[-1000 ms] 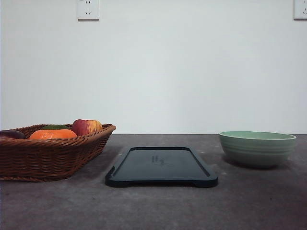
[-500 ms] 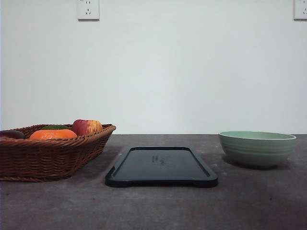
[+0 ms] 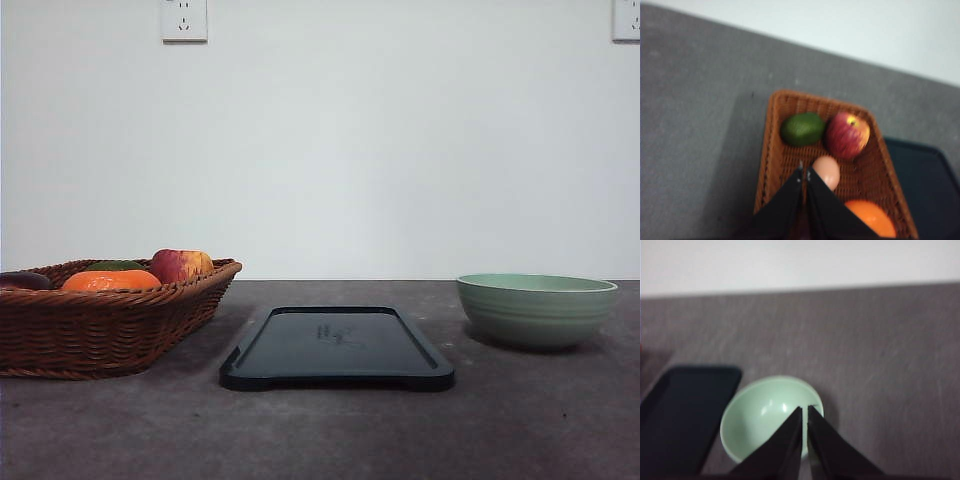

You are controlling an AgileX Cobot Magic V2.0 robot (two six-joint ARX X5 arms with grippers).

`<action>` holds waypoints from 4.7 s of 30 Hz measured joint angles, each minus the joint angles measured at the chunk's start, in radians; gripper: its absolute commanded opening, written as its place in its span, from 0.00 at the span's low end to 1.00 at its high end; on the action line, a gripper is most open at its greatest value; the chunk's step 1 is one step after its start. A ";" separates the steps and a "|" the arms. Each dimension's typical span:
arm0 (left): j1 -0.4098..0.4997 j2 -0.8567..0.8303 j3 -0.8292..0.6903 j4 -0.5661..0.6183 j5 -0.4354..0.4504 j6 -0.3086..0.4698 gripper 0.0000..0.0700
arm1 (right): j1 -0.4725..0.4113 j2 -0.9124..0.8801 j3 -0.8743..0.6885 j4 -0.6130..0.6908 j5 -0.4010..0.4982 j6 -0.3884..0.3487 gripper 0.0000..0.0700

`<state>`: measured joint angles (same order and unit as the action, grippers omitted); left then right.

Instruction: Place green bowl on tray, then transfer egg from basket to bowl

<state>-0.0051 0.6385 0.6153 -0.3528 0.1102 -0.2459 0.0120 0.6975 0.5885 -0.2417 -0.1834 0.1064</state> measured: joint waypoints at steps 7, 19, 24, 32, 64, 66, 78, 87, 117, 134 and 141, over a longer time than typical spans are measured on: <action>0.000 0.166 0.126 -0.160 0.061 0.089 0.00 | 0.000 0.172 0.087 -0.155 -0.026 -0.041 0.01; -0.002 0.224 0.169 -0.206 0.092 0.164 0.29 | 0.000 0.222 0.103 -0.169 -0.053 -0.081 0.11; -0.002 0.224 0.170 -0.201 0.093 0.174 0.50 | 0.000 0.222 0.103 -0.170 -0.053 -0.084 0.48; -0.002 0.224 0.170 -0.201 0.095 0.175 0.50 | 0.000 0.222 0.105 -0.201 -0.053 -0.069 0.48; -0.002 0.224 0.170 -0.205 0.095 0.174 0.50 | -0.002 0.955 0.759 -0.642 -0.015 -0.091 0.46; -0.002 0.224 0.170 -0.205 0.095 0.174 0.50 | -0.002 0.984 0.760 -0.629 -0.002 -0.095 0.42; -0.002 0.224 0.170 -0.202 0.096 0.174 0.50 | -0.003 1.109 0.761 -0.578 0.001 -0.103 0.28; -0.002 0.224 0.170 -0.198 0.095 0.174 0.50 | -0.002 1.133 0.765 -0.579 0.000 -0.103 0.00; -0.002 0.225 0.170 -0.192 0.096 0.174 0.49 | 0.367 1.176 1.110 -0.703 -0.053 -0.023 0.00; -0.002 0.239 0.171 -0.190 0.096 0.174 0.50 | 0.420 1.329 1.110 -0.632 -0.020 -0.020 0.00; -0.002 0.239 0.171 -0.190 0.095 0.174 0.50 | 0.424 1.347 1.110 -0.628 -0.016 -0.020 0.01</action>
<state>-0.0071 0.8772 0.7864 -0.5428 0.2056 -0.0715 0.4364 2.0448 1.6989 -0.8698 -0.1989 0.0864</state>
